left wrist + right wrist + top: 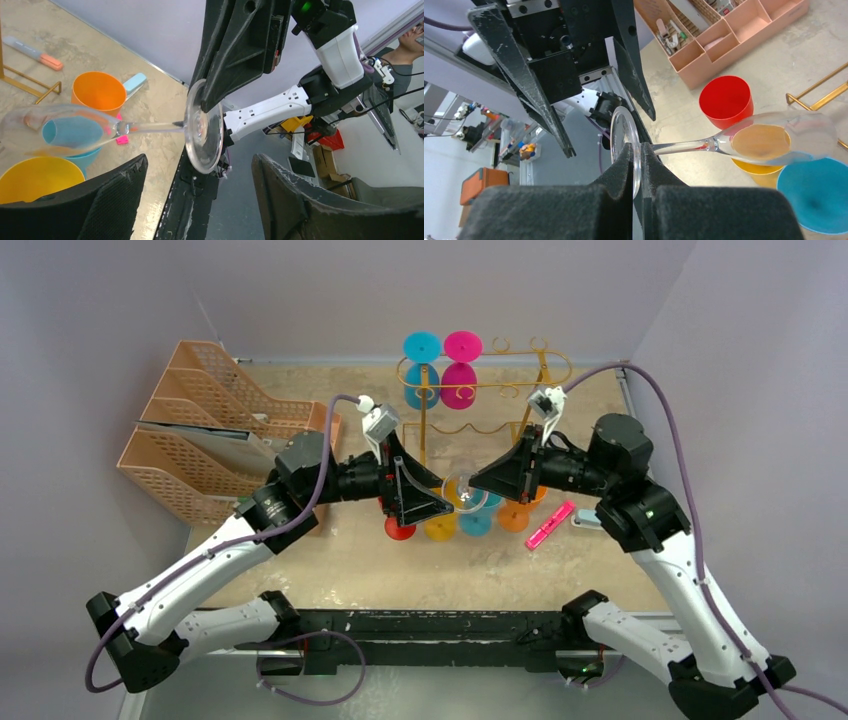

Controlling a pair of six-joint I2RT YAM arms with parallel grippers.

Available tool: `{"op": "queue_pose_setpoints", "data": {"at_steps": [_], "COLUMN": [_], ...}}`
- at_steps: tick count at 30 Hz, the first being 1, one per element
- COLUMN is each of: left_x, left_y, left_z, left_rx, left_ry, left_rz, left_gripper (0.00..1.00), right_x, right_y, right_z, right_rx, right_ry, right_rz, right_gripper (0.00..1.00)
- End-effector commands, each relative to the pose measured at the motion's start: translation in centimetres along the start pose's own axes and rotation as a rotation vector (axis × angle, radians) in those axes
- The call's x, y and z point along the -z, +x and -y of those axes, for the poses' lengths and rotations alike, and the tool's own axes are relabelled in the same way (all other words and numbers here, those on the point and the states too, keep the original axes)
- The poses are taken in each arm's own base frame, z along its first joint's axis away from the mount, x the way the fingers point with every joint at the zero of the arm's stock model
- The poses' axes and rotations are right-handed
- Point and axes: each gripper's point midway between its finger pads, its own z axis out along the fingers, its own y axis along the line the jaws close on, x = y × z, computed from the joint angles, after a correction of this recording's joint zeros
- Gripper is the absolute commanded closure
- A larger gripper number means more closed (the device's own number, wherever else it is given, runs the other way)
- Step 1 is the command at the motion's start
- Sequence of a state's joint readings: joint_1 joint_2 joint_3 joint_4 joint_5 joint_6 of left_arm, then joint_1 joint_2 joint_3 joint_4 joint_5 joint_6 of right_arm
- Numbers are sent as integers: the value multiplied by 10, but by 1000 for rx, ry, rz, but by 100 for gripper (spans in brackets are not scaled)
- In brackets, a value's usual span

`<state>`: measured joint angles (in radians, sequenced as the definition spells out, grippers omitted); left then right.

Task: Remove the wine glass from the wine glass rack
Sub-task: Place the wine glass at the center of the board.

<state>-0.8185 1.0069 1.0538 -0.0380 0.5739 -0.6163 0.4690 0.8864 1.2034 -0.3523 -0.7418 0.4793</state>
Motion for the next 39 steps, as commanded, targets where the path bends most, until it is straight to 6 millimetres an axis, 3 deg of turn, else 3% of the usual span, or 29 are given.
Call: {"op": "queue_pose_setpoints", "data": {"at_steps": [1, 10, 15, 18, 19, 20, 23, 25, 26, 29, 31, 37, 39], "left_x": [1, -4, -6, -6, -6, -6, -3, -2, -2, -5, -7, -4, -5], "left_y": [-4, 6, 8, 8, 8, 7, 1, -1, -1, 5, 8, 2, 3], "left_z": [8, 5, 4, -1, -4, -5, -1, 1, 3, 3, 0, 4, 5], "left_rx": [-16, 20, 31, 42, 45, 44, 37, 44, 47, 59, 66, 47, 47], "left_ry": [31, 65, 64, 38, 21, 15, 25, 40, 49, 70, 69, 72, 87], "left_rz": [-12, -23, -25, -24, -16, -11, 29, 56, 61, 34, 23, 54, 42], "left_gripper": [29, 56, 60, 82, 84, 83, 63, 57, 58, 78, 85, 64, 78], "right_x": [-5, -14, -13, -15, -15, -16, -15, -14, -14, -13, -11, -11, -12], "right_y": [-24, -20, -19, -18, -19, -18, -16, -14, -14, -14, -14, -9, -8], "right_z": [-12, -15, -19, -26, -29, -32, -34, -35, -36, -40, -47, -51, -49], "right_rx": [122, 119, 127, 107, 102, 99, 103, 107, 108, 108, 116, 115, 113], "right_ry": [-19, -51, -78, -121, -140, -159, -176, -177, -183, -209, -243, -266, -262], "right_rz": [74, 70, 66, 56, 54, 50, 38, 34, 32, 40, 43, 20, 17], "right_gripper": [100, 100, 100, 100, 100, 100, 100, 100, 100, 100, 100, 100, 100]}}
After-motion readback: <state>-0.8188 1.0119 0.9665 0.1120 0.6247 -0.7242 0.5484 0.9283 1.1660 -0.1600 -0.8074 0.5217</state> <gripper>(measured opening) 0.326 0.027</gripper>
